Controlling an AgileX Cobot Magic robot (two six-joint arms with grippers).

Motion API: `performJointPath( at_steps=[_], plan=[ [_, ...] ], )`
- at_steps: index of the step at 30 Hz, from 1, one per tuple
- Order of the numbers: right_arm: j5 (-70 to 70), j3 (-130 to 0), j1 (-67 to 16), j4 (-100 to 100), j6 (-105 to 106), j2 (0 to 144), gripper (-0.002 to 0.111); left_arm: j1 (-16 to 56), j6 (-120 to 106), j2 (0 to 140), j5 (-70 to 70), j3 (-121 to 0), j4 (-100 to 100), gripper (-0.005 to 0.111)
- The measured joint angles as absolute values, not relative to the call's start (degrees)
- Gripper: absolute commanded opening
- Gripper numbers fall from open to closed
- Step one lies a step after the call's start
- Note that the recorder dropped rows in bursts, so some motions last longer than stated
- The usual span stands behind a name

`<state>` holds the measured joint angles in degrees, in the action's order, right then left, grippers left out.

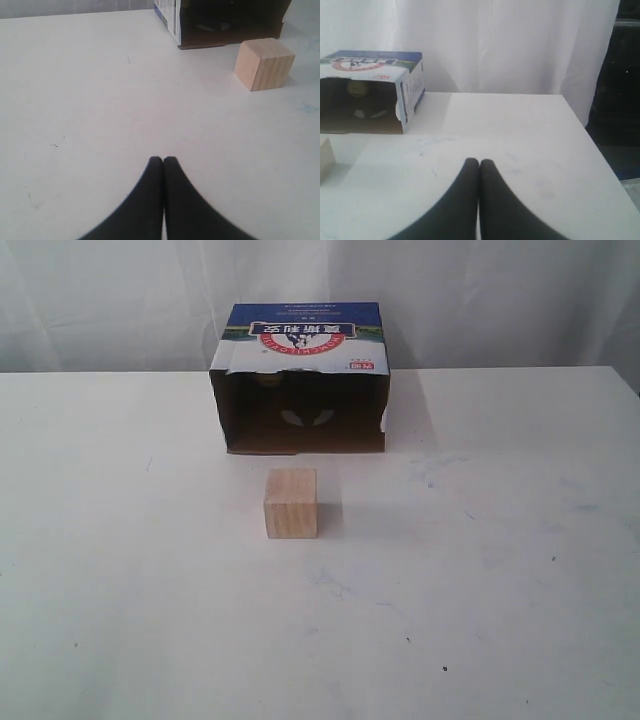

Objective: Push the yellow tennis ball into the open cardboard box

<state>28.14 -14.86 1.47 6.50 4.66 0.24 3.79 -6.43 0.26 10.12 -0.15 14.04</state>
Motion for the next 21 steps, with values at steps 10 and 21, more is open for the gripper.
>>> performJointPath(
  at_steps=[10, 21],
  plan=[
    [15.8, -0.7, 1.5, 0.5, 4.1, 0.2, 0.000, 3.8, -6.4, 0.3, 10.2, -0.1, 14.0, 0.000],
    [19.3, -0.4, 1.6, -7.2, 4.4, 0.2, 0.000, 3.8, -6.4, 0.3, 10.2, -0.1, 14.0, 0.000]
  ],
)
